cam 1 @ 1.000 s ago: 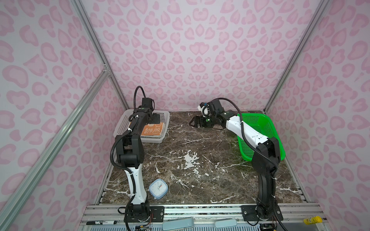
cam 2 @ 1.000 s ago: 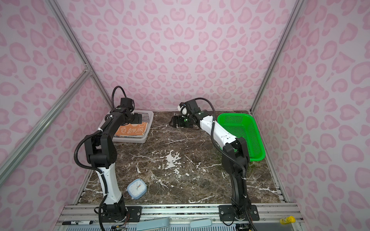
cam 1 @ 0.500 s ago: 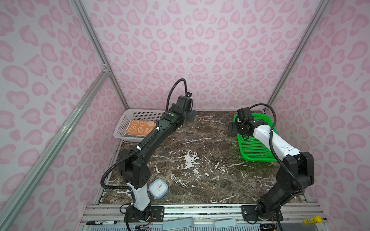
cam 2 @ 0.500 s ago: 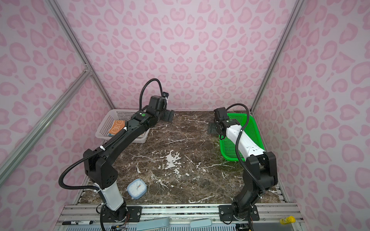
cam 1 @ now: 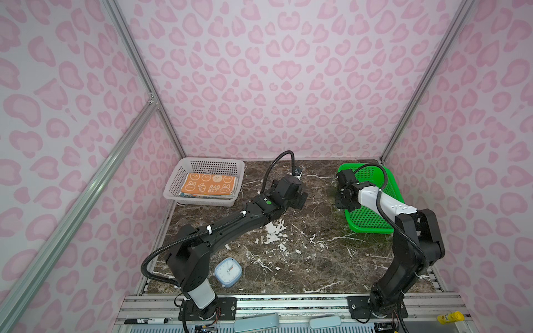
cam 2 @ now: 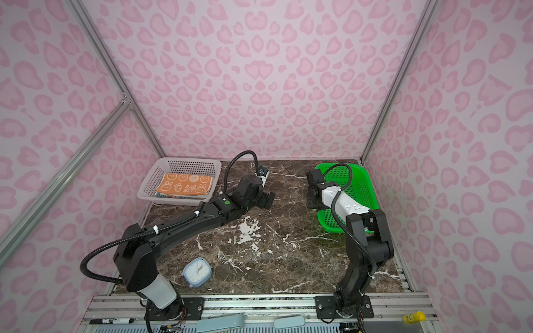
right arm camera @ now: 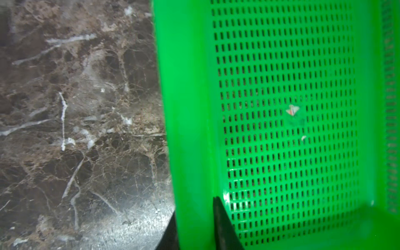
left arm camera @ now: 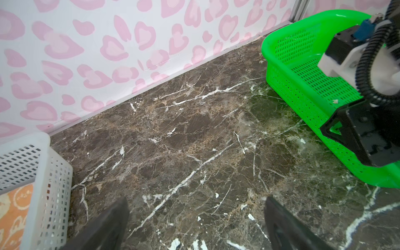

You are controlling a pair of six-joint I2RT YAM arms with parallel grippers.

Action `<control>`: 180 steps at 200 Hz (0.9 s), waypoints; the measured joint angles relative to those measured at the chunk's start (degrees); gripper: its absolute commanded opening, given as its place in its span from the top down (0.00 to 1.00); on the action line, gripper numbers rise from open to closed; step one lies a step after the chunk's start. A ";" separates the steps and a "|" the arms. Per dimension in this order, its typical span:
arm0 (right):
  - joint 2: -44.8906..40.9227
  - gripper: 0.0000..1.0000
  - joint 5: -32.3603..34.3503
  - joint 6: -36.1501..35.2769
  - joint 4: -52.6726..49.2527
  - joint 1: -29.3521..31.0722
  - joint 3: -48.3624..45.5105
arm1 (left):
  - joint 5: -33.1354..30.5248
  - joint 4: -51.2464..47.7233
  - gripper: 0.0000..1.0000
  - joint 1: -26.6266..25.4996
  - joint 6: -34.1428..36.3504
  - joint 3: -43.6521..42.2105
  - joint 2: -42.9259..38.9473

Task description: Fold and stack the towels

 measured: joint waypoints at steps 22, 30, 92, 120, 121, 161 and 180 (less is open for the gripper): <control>0.17 0.97 -0.20 1.07 -1.55 3.58 2.69 | -1.01 0.50 0.02 0.00 -1.46 -4.22 -3.69; 0.46 0.99 -0.90 1.86 -1.57 5.07 4.17 | -1.33 0.61 0.02 0.00 -1.86 -5.53 -5.16; 9.94 1.00 -8.37 15.89 1.40 16.76 17.92 | -5.29 1.64 0.02 0.63 -5.03 -15.93 -15.93; 17.46 0.97 -9.14 20.17 1.55 20.96 26.73 | -7.32 1.29 0.02 2.80 -7.06 -20.90 -21.92; 17.62 0.97 -9.16 20.24 1.55 21.05 26.91 | -7.37 1.20 0.02 2.97 -7.19 -21.16 -22.29; 24.72 0.82 -10.71 22.91 1.20 23.65 35.45 | -7.34 0.11 0.02 8.52 -9.94 -27.47 -29.83; 25.79 0.70 -11.82 23.89 1.44 23.74 36.68 | -6.82 -0.07 0.02 9.90 -10.80 -29.27 -31.89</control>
